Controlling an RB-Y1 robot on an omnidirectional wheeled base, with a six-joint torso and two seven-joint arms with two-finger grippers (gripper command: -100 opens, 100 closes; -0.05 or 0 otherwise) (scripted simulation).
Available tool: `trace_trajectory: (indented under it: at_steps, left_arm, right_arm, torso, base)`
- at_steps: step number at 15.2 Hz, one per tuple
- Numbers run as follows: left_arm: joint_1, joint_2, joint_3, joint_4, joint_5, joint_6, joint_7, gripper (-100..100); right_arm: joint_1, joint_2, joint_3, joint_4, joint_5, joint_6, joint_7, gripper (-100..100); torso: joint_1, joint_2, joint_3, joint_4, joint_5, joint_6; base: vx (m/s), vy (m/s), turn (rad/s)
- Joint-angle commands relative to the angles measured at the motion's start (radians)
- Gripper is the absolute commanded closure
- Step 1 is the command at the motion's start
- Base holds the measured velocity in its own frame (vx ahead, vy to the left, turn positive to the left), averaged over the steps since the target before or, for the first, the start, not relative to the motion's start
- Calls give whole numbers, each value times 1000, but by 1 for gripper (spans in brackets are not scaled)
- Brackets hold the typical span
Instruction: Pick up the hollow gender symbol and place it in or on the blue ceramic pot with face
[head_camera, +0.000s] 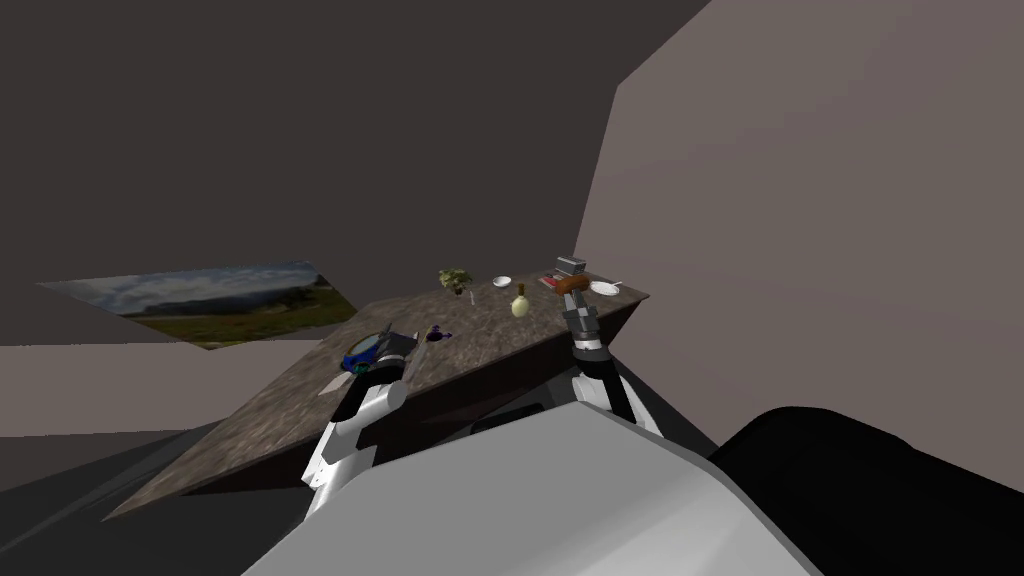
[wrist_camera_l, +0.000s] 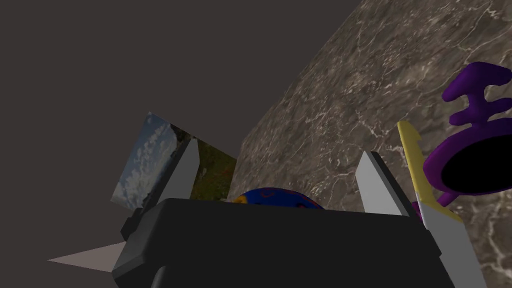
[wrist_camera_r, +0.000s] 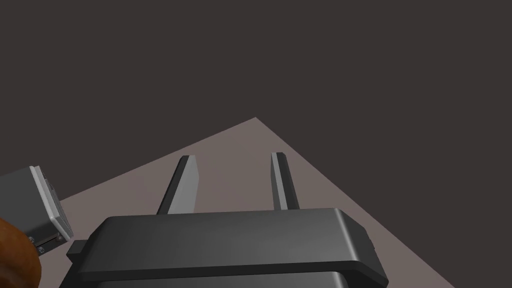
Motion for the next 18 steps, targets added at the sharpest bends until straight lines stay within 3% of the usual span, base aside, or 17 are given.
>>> trace_trajectory:
  at_steps: [1,6,12,13,14,17,18]
  left_arm:
    - [-24,-3,27,42,18,40,24,-100]
    - [-63,-25,62,102,37,88,50,-100]
    - [-105,-109,97,162,55,135,75,-100]
    - [-107,-91,97,157,53,135,73,-100]
    - [-137,-93,107,190,47,132,73,-100]
    - [-175,-92,120,230,37,125,71,-100]
    - [-161,-95,115,213,40,129,72,-100]
  right_arm:
    - [0,0,0,0,0,0,0,0]
    - [0,0,0,0,0,0,0,0]
    - [0,0,0,0,0,0,0,0]
    - [0,0,0,0,0,0,0,0]
    - [0,0,0,0,0,0,0,0]
    - [0,0,0,0,0,0,0,0]
    - [0,0,0,0,0,0,0,0]
  torso:
    - [0,0,0,0,0,0]
    - [0,-1,-1,0,0,0]
    - [2,-2,-1,0,0,0]
    - [3,-2,-1,0,1,0]
    - [5,-1,-1,0,1,0]
    - [9,-1,-1,0,2,0]
    - [10,-1,0,0,2,0]
  base:
    - [9,-115,-53]
    - [19,-95,-29]
    - [24,-54,-26]
    - [21,-19,-4]
    - [15,5,-11]
    - [17,39,-22]
    - [8,30,-10]
